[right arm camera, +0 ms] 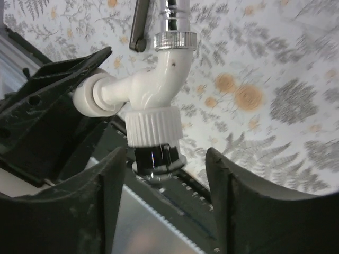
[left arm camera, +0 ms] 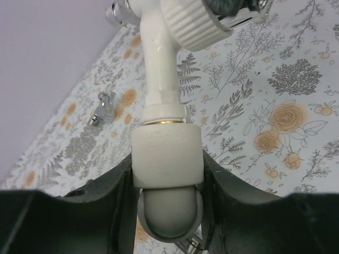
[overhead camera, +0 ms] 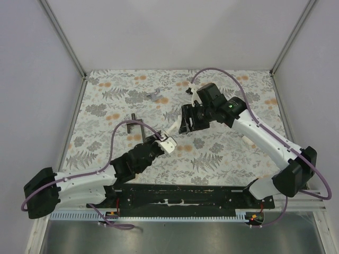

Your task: Install the water faucets

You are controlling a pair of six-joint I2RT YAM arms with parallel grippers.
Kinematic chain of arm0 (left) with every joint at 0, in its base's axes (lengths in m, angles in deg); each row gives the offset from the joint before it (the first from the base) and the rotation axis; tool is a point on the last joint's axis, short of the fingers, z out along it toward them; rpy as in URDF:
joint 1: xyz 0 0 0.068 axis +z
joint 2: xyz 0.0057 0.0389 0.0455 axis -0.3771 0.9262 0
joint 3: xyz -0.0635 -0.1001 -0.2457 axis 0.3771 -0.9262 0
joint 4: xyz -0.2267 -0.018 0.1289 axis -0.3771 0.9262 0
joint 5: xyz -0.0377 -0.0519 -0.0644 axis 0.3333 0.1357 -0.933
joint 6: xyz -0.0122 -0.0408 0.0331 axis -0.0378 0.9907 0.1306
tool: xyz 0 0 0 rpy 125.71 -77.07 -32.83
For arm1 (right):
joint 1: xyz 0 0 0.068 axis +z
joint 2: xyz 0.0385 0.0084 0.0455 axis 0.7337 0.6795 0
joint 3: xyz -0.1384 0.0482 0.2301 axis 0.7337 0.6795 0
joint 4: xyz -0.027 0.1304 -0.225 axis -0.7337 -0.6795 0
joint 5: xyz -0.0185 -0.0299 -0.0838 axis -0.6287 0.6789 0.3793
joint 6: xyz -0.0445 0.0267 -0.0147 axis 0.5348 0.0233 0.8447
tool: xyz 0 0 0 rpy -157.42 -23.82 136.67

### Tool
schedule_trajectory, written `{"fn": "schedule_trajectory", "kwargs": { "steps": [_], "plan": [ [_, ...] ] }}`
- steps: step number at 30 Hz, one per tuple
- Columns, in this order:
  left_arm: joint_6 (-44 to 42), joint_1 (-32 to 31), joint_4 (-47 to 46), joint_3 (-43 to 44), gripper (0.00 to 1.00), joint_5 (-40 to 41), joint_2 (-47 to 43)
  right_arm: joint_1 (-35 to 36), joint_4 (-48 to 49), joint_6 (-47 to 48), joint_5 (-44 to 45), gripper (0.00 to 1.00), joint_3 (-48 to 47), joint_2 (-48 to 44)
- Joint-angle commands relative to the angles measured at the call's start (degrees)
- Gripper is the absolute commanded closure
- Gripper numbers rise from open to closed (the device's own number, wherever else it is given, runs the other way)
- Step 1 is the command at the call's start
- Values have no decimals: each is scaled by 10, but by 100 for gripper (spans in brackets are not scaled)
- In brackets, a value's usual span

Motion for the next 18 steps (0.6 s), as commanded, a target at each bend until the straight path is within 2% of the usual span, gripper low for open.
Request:
{"fn": "schedule_trajectory", "kwargs": {
  "steps": [1,3,8,12,14,18],
  "plan": [
    [169,77,190,56,98,-147,-63,-17,78,123,29,25,-33,-70],
    [222,129,222,67,98,-249,-78,-17,115,192,34,18,-4,-102],
    [288,255,260,103,98,-515,-92,-18,167,335,0,15,58,-178],
    [354,320,226,123,98,-722,-86,-17,164,418,-68,15,85,-205],
    [406,338,176,126,98,-774,-82,-17,162,438,-93,15,101,-216],
    [491,356,70,117,98,-814,-78,-17,179,450,-125,15,135,-226]
  ]
}}
